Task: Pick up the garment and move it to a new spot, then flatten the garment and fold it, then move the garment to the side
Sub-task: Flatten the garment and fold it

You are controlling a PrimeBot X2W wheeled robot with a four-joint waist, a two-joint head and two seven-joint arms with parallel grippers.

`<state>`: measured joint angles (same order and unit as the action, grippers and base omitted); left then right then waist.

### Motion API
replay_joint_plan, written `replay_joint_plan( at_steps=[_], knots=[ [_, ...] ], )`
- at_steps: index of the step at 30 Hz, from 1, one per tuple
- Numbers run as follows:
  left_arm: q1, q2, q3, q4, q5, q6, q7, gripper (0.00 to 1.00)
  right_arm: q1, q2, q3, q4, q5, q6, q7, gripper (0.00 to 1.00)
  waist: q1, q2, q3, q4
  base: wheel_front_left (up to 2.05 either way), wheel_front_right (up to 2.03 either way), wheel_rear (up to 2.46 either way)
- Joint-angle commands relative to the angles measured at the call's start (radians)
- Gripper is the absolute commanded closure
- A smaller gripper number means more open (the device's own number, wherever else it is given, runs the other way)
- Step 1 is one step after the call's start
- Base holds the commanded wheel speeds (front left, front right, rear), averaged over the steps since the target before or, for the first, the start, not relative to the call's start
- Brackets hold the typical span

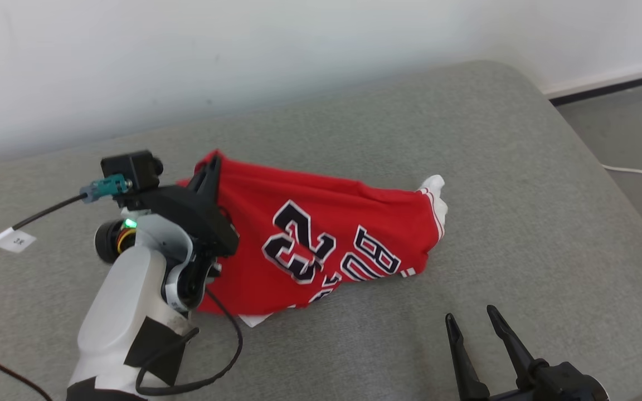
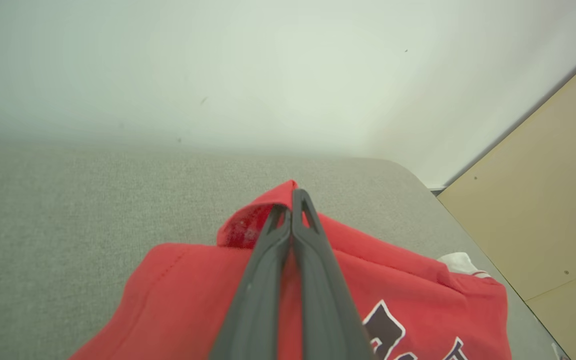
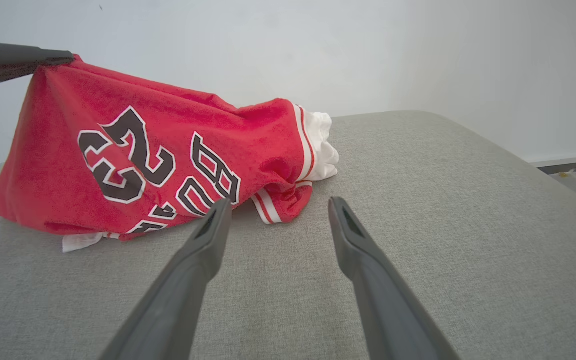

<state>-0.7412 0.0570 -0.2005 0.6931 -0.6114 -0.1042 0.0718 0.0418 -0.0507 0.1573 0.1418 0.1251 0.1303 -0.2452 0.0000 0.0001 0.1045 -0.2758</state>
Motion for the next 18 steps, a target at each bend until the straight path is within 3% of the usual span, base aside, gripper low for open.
replay_joint_plan(
  at_steps=[1,11,15,18],
  knots=[
    [-0.009,-0.003,-0.009,-0.022,-0.016,-0.007,-0.008,1.00,0.009,0.001,0.001,-0.002,0.009,0.001,0.003,0.00,0.0000,-0.0001,-0.024,0.037,0.00,0.00,0.00],
    [0.109,0.001,-0.106,-0.195,-0.063,-0.022,0.051,1.00,0.027,0.001,-0.011,-0.002,0.029,0.001,0.002,0.00,0.0000,-0.0001,-0.043,0.098,0.00,0.00,0.00],
    [0.288,0.057,-0.167,-0.308,-0.066,-0.022,0.143,1.00,0.041,0.001,-0.028,-0.009,0.031,0.001,0.000,0.00,0.0000,-0.0001,-0.039,0.122,0.00,0.00,0.00],
    [0.422,0.119,-0.188,-0.393,-0.038,0.011,0.177,1.00,0.042,0.000,-0.035,-0.015,0.029,0.001,0.000,0.00,0.0000,-0.0001,-0.034,0.143,0.00,0.00,0.00]
  ],
)
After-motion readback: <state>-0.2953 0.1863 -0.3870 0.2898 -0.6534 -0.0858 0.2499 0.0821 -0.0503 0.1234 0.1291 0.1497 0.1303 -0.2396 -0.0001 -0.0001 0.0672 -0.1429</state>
